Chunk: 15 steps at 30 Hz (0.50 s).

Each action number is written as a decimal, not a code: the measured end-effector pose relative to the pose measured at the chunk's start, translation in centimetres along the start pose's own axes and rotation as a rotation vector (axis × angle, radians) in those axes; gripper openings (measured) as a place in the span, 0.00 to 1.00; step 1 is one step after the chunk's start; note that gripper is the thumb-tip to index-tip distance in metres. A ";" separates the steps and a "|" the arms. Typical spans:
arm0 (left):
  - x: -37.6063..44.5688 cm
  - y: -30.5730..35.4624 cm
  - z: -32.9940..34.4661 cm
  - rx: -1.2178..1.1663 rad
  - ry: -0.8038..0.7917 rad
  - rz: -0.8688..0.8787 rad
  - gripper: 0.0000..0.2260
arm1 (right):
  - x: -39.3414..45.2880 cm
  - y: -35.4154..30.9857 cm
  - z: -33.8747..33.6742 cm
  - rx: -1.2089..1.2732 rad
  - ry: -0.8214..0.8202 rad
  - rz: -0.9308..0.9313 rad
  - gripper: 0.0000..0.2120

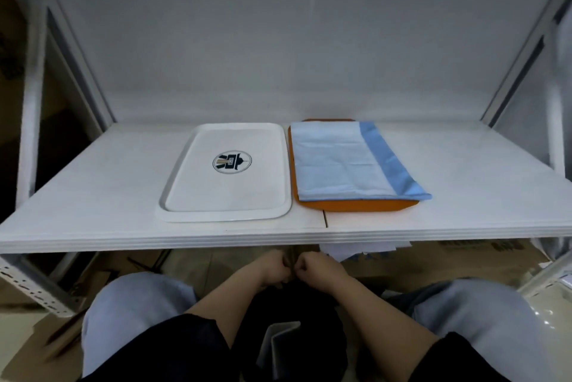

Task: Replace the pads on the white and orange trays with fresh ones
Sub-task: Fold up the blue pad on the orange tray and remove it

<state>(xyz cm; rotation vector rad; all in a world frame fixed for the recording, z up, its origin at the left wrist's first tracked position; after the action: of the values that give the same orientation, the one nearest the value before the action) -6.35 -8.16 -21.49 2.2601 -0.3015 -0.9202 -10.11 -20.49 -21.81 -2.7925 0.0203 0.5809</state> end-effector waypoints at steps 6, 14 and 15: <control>-1.8 3.4 -2.5 0.096 0.072 0.102 0.10 | -2.0 -0.8 -3.9 -0.016 0.124 0.010 0.16; -2.6 7.8 -5.6 -0.011 0.186 0.154 0.09 | -2.6 -0.6 -9.4 -0.093 0.264 0.040 0.12; -2.5 8.5 -6.0 -0.031 0.191 0.160 0.10 | -2.5 -0.5 -10.2 -0.094 0.282 0.032 0.13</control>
<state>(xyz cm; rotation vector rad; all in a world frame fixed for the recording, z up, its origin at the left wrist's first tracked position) -3.67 -10.42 -11.41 2.2385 -0.3724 -0.6176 -8.40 -23.04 -11.72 -2.9477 0.0993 0.1951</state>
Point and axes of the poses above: each hand's wrist, its own x-axis towards the middle knuckle, its own z-axis out of the palm, y = z × x, the point moved 2 cm from there along x, towards the middle knuckle, and after that the axes turned 10 degrees about -x, right-handed, at the moved point
